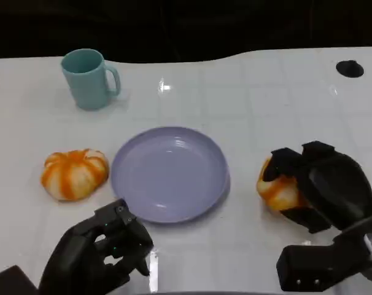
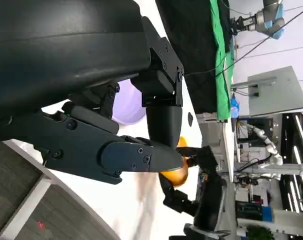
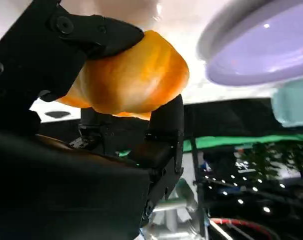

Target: Grasp the bread from the table and place it into the plate.

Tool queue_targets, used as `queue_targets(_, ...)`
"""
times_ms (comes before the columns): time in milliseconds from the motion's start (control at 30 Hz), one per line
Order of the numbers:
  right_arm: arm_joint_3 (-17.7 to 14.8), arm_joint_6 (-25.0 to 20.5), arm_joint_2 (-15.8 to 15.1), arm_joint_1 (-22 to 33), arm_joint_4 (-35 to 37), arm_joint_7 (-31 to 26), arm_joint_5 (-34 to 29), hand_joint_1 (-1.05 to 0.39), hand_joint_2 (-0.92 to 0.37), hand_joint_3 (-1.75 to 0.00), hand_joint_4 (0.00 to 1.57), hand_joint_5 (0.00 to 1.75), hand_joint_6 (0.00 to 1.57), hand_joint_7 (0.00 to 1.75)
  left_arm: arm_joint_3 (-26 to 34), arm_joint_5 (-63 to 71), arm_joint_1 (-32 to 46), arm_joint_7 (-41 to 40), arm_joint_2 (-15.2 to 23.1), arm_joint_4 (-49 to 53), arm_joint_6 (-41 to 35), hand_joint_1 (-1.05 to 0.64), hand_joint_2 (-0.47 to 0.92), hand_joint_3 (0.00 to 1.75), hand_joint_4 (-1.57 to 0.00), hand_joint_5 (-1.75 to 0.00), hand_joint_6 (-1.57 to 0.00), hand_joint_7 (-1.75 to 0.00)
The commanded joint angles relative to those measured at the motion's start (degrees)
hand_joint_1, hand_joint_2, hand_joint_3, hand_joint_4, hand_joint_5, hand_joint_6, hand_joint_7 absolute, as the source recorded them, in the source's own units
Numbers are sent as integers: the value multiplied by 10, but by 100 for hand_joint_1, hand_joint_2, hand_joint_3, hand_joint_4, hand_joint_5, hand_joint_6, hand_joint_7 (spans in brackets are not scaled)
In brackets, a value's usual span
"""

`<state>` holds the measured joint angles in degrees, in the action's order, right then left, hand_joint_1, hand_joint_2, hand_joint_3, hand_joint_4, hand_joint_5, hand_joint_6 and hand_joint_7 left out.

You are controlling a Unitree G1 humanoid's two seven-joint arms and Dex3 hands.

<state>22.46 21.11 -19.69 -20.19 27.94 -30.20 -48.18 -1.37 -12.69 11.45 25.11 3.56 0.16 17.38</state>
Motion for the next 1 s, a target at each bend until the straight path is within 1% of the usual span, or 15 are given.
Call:
queue_targets(33, -4, 25, 20, -22, -20, 9, 33, -16, -33, -133, 100, 175, 74, 174, 1, 4, 3, -5, 7, -4, 1, -57, 92, 30, -65, -175, -60, -149)
queue_targets(133, -2, 23, 41, -36, -28, 45, 56, -21, -30, -134, 98, 175, 76, 167, 1, 3, 1, -4, 6, -2, 1, -55, 92, 31, -66, -175, -59, -150)
queue_targets(267, 1, 29, 65, -60, -18, 95, 85, -20, -29, -139, 98, 175, 74, 169, -1, 5, 2, -8, 4, -4, -3, -55, 92, 30, -67, -175, -60, -151)
queue_targets(333, 3, 38, 75, -74, -5, 107, 92, -19, -27, -142, 98, 175, 75, 168, -2, 6, 0, -7, 3, -1, 0, -56, 92, 30, -67, -175, -60, -151)
queue_targets(467, 10, 53, 96, -102, 27, 112, 92, -20, -27, -143, 99, 175, 77, 167, -3, 9, -1, -7, 3, 3, 4, -56, 92, 30, -67, -175, -60, -151)
queue_targets(600, 15, 32, 126, -126, 48, 141, 101, -19, -27, -142, 98, 175, 77, 167, -5, 10, 0, -5, 4, 1, 7, -55, 92, 30, -66, -175, -60, -151)
queue_targets(667, 21, 35, 139, -142, 74, 142, 100, -17, -28, -137, 97, 175, 75, 169, -6, 8, 3, -4, 5, -2, 6, -56, 92, 30, -66, -175, -60, -152)
queue_targets(767, 30, 39, 158, -170, 119, 138, 97, -18, -31, -135, 97, 175, 74, 170, -8, 8, 7, -5, 4, -5, 5, -57, 92, 30, -66, -175, -59, -152)
queue_targets(867, 38, 25, 176, -199, 162, 135, 91, -17, -31, -134, 96, 175, 74, 169, -12, 11, 10, -7, 3, -10, 8, -55, 92, 31, -66, -175, -59, -152)
queue_targets(1000, 38, 12, 202, -237, 227, 124, 99, -16, -30, -130, 96, 175, 72, 167, -16, 15, 12, -6, 4, -14, 12, -56, 92, 31, -66, -175, -58, -153)
